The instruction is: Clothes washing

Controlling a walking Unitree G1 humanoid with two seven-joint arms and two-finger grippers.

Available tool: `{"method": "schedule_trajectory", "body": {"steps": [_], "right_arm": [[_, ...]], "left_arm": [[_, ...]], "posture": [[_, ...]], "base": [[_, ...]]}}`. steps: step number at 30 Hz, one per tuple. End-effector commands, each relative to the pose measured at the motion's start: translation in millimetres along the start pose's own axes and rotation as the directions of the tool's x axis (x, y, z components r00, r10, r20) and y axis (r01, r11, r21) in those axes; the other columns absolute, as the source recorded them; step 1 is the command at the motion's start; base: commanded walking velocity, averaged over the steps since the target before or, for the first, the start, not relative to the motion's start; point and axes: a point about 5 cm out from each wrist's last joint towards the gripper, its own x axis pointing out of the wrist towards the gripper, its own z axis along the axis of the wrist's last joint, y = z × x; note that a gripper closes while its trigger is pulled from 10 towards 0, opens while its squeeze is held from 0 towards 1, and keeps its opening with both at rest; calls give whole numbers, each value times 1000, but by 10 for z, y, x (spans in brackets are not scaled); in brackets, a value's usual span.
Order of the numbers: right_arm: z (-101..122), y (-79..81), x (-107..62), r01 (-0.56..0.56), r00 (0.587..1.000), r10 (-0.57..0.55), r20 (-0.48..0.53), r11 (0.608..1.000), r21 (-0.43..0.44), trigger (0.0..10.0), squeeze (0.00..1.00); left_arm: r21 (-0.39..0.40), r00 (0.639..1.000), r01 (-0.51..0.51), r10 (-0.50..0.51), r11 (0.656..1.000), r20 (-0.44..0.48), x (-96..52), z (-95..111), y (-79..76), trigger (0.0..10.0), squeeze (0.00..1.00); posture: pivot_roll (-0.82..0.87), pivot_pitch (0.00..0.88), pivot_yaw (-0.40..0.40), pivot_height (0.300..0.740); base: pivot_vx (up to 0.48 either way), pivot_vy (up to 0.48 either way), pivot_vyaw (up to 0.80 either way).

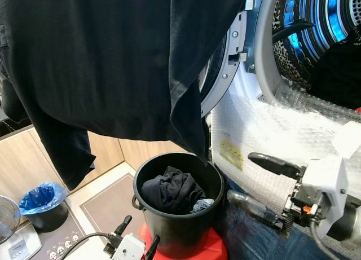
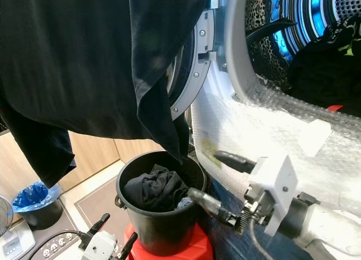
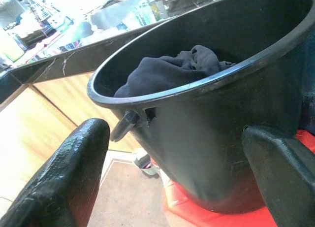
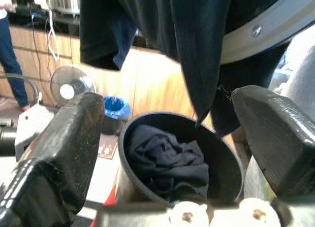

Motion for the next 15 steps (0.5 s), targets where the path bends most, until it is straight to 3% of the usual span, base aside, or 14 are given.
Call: {"method": "schedule_trajectory", "body": {"steps": [1,6,15], "right_arm": [[-102,10,22,1,999,0,-34,1000,16,10000,0],[-443,27,45,31,991,-19,-131,995,90,10000,0],[-937,116,110,69,983,-32,-181,977,201,10000,0]], "left_arm": [[33,1000,8,-8,999,-11,-16,-43,22,10000,0],[51,1000,16,-15,999,-10,-3,-54,61,10000,0],[98,1000,19,-20,995,10,101,-31,228,10000,0]], "posture": [[-115,0,46,740],[-112,0,43,740],[-111,0,46,740]], "base": [[0,0,0],[0,0,0],[0,0,0]]}}
